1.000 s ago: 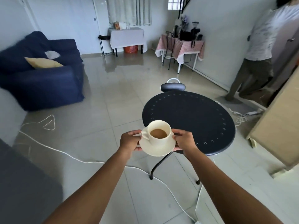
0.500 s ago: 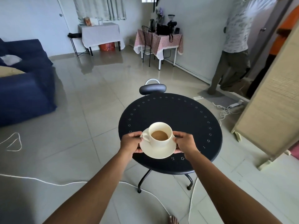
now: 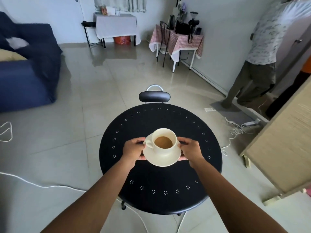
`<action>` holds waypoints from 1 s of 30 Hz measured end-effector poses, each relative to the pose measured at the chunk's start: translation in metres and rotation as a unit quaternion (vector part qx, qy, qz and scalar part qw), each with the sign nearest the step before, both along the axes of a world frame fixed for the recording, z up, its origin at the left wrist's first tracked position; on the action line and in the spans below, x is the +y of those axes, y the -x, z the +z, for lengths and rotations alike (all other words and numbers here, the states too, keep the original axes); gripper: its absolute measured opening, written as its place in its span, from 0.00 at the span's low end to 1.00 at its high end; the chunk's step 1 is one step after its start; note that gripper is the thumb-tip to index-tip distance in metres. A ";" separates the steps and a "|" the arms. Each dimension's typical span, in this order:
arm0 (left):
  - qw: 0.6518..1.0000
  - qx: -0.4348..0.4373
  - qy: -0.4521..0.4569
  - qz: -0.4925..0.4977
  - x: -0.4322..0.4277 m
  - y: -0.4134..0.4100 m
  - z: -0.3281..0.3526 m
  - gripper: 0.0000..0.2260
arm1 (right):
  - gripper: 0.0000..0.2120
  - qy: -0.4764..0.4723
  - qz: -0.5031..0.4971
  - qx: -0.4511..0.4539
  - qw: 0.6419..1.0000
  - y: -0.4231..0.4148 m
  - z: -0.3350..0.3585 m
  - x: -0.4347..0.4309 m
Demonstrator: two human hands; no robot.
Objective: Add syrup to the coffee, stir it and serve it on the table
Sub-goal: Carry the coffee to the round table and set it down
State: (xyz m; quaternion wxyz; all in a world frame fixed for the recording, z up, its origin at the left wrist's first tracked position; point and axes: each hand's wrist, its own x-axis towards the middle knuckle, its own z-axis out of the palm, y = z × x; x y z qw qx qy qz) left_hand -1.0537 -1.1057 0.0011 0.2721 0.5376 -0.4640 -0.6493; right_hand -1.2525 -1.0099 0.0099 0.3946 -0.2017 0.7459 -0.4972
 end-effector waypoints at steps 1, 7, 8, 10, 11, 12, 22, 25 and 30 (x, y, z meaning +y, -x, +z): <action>1.000 -0.003 -0.001 0.003 -0.003 0.007 -0.001 0.13 | 0.15 -0.003 0.001 -0.002 1.000 0.006 -0.002 -0.005; 1.000 -0.021 -0.005 0.014 -0.031 0.035 -0.009 0.14 | 0.13 -0.027 -0.008 -0.012 1.000 0.034 -0.024 -0.039; 1.000 -0.023 -0.007 0.015 -0.036 0.037 -0.011 0.14 | 0.12 -0.033 -0.012 -0.014 0.999 0.037 -0.028 -0.044; 0.999 -0.029 -0.012 0.018 -0.048 0.043 -0.016 0.13 | 0.10 -0.041 -0.016 -0.021 0.999 0.042 -0.037 -0.058; 0.999 -0.031 -0.016 0.020 -0.055 0.045 -0.018 0.13 | 0.10 -0.044 -0.015 -0.024 0.999 0.044 -0.041 -0.065; 0.999 -0.034 -0.019 0.020 -0.061 0.047 -0.021 0.13 | 0.10 -0.047 -0.015 -0.027 0.998 0.046 -0.045 -0.072; 0.996 -0.077 -0.041 0.012 -0.127 0.070 -0.059 0.13 | 0.10 -0.097 -0.030 -0.042 0.994 0.066 -0.086 -0.136; 0.995 -0.086 -0.042 0.004 -0.147 0.077 -0.070 0.10 | 0.10 -0.107 -0.039 -0.046 0.992 0.070 -0.098 -0.153; 0.994 -0.100 -0.042 -0.007 -0.172 0.088 -0.087 0.13 | 0.10 -0.117 -0.057 -0.051 0.990 0.076 -0.113 -0.177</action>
